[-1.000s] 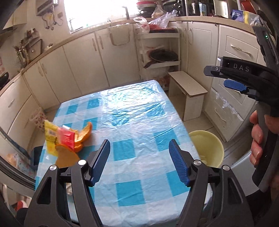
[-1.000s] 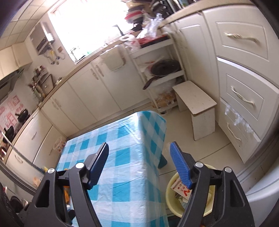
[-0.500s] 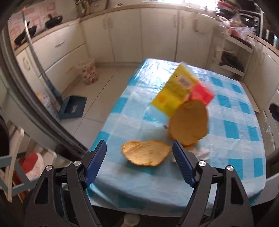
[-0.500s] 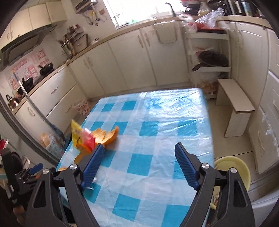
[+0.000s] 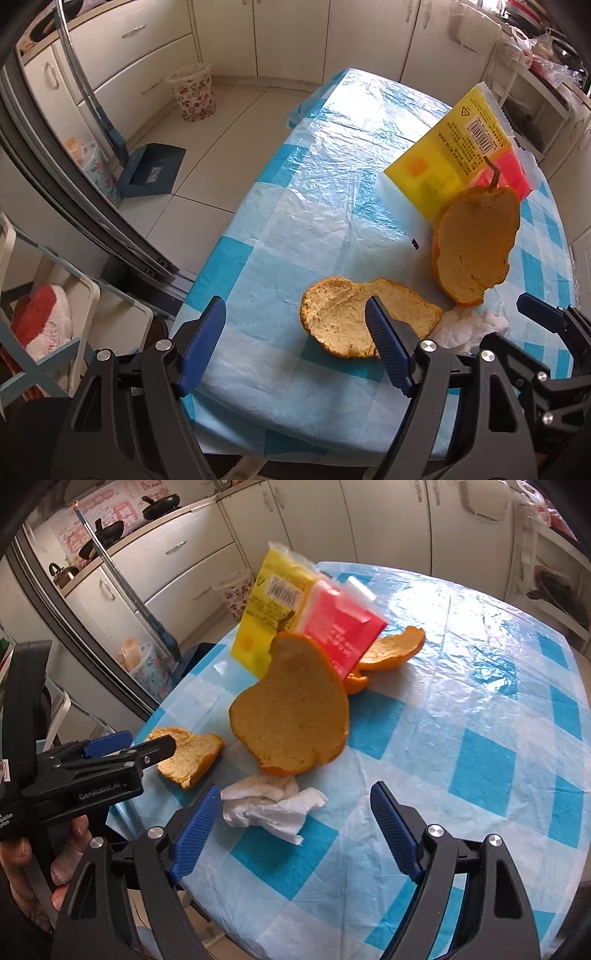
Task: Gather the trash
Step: 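Grasp the bread crust with the left tool while the right tool grasps the orange peel, then carry the crust and peel to the yellow bucket and release both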
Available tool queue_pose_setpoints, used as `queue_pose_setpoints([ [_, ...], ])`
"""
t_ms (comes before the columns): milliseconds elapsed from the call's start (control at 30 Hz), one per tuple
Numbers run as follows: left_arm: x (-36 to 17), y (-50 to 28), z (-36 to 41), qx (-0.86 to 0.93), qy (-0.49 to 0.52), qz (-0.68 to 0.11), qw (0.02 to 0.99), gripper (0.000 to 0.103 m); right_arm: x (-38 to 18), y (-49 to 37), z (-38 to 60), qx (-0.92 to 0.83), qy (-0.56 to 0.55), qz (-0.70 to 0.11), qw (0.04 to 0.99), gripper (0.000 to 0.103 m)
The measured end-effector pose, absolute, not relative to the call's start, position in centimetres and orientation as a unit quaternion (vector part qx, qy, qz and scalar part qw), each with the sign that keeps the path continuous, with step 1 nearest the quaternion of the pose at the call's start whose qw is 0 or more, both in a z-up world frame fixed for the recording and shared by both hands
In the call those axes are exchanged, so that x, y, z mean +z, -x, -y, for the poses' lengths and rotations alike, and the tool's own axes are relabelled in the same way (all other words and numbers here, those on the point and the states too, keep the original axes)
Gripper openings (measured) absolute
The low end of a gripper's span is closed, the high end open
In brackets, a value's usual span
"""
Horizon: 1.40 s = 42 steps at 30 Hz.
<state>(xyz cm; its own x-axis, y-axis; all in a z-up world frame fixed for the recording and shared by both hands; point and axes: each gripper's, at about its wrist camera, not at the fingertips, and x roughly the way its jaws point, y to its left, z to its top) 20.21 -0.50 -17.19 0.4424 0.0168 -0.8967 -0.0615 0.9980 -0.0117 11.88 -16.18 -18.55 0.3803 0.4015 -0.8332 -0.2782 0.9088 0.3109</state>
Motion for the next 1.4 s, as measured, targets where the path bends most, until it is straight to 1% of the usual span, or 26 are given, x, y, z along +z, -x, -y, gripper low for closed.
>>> queue_pose_setpoints([
  [133,-17.9,-20.4,0.6,0.02,0.02,-0.535,0.844,0.074,-18.1,-12.7,16.5,0.188,-0.071,-0.508,0.838,0.08],
  [200,-18.0,-20.4,0.8,0.014,0.017,-0.534,0.845,0.068,-17.7,-13.3,17.3,0.17,-0.084,-0.501,0.845,0.08],
  [233,-18.1,-20.4,1.0,0.01,0.013,-0.533,0.846,0.064,-17.8,-13.6,17.7,0.16,-0.088,-0.501,0.846,0.08],
  [267,-18.2,-20.4,1.3,0.004,0.012,-0.533,0.846,0.057,-17.9,-14.1,18.1,0.152,-0.095,-0.501,0.847,0.08],
  [367,-18.1,-20.4,2.1,-0.011,0.005,-0.527,0.85,0.041,-18.7,-15.3,18.9,0.135,-0.121,-0.505,0.844,0.08],
  [400,-18.1,-20.4,2.3,-0.018,0.003,-0.525,0.851,0.037,-18.9,-15.6,19.1,0.133,-0.13,-0.505,0.843,0.08],
  [433,-18.1,-20.3,2.5,-0.025,0.003,-0.523,0.852,0.03,-19.2,-16.1,19.2,0.131,-0.138,-0.505,0.842,0.08],
  [467,-18.0,-20.3,2.7,-0.031,0.005,-0.521,0.853,0.024,-19.4,-16.4,19.2,0.131,-0.146,-0.504,0.841,0.078],
  [533,-18.0,-20.3,2.7,-0.042,0.009,-0.519,0.854,0.018,-19.9,-17.1,19.2,0.138,-0.163,-0.509,0.834,0.066],
  [567,-17.9,-20.2,2.7,-0.044,0.009,-0.517,0.855,0.016,-20.3,-17.4,19.1,0.145,-0.171,-0.513,0.829,0.052],
  [600,-17.9,-20.2,2.7,-0.046,0.011,-0.516,0.855,0.015,-20.6,-17.5,18.9,0.153,-0.177,-0.516,0.824,0.034],
  [633,-17.8,-20.2,2.6,-0.05,0.015,-0.516,0.855,0.013,-20.7,-17.6,18.6,0.161,-0.18,-0.52,0.819,0.024],
  [700,-17.7,-20.1,2.3,-0.054,0.024,-0.515,0.855,0.012,-20.5,-17.4,18.4,0.168,-0.177,-0.518,0.82,0.015],
  [767,-17.6,-20.0,2.2,-0.058,0.03,-0.513,0.856,0.01,-19.8,-16.9,18.3,0.176,-0.168,-0.512,0.824,0.008],
  [933,-16.7,-19.4,2.7,-0.074,0.035,-0.496,0.864,0.007,-17.5,-15.0,20.1,0.171,-0.15,-0.487,0.843,0.008],
  [1100,-16.0,-19.0,3.4,-0.075,0.026,-0.482,0.873,0.006,-16.0,-13.0,23.6,0.157,-0.158,-0.467,0.856,0.008],
  [1200,-16.0,-18.9,3.8,-0.071,0.021,-0.479,0.875,0.006,-16.0,-12.0,26.0,0.133,-0.159,-0.468,0.859,0.008],
  [1400,-15.7,-18.6,4.1,-0.068,0.017,-0.469,0.88,0.006,-17.9,-10.9,29.5,0.09,-0.172,-0.492,0.849,0.008],
])
